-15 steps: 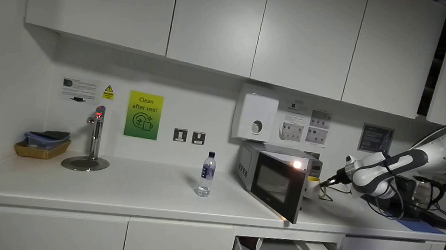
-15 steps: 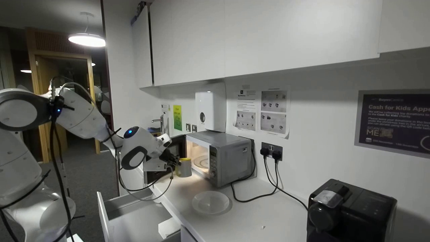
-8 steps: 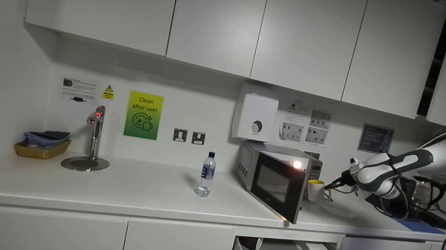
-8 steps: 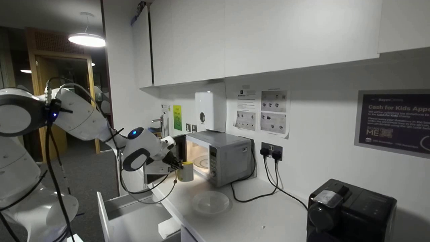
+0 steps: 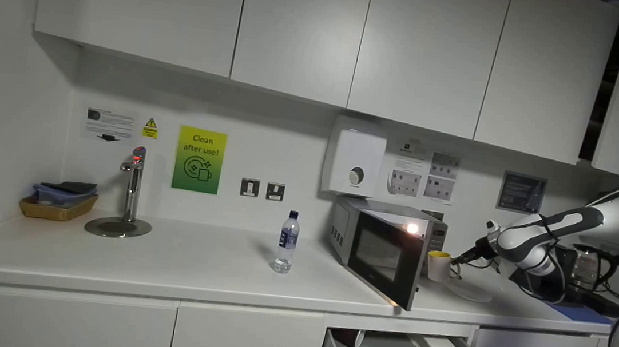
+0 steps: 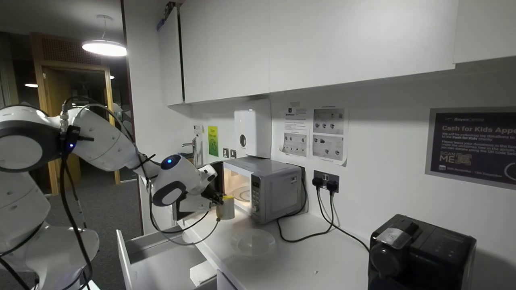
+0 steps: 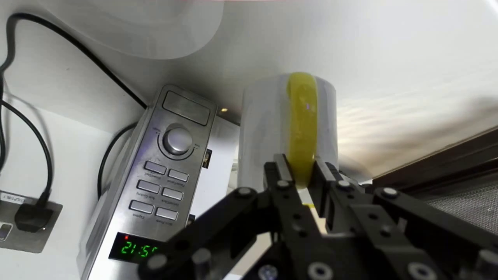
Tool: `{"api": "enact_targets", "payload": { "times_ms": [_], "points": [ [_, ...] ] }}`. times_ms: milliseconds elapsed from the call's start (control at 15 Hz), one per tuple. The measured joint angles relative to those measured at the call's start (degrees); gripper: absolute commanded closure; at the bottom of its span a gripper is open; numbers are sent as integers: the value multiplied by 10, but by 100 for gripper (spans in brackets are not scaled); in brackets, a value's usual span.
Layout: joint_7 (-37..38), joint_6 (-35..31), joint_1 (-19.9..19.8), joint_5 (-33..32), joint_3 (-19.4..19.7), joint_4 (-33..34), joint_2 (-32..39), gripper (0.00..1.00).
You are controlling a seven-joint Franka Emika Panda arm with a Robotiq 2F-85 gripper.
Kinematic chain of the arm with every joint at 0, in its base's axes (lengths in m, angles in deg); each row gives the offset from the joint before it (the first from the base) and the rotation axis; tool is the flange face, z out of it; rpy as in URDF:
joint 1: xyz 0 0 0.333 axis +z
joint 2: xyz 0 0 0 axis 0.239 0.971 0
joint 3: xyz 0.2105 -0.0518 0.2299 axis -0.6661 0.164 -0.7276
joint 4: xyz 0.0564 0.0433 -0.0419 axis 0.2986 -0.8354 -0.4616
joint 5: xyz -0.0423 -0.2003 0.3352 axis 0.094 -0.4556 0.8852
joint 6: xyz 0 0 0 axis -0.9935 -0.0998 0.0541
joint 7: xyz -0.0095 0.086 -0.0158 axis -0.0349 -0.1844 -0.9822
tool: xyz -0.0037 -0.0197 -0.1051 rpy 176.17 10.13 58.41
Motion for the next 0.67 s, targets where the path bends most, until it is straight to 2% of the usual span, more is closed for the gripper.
{"api": "enact_targets", "payload": {
  "times_ms": [333,667],
  "points": [
    [-52,8,110,0,114,28,-9,96],
    [-94,18,200,0,202,47,-32,96]
  ]
}}
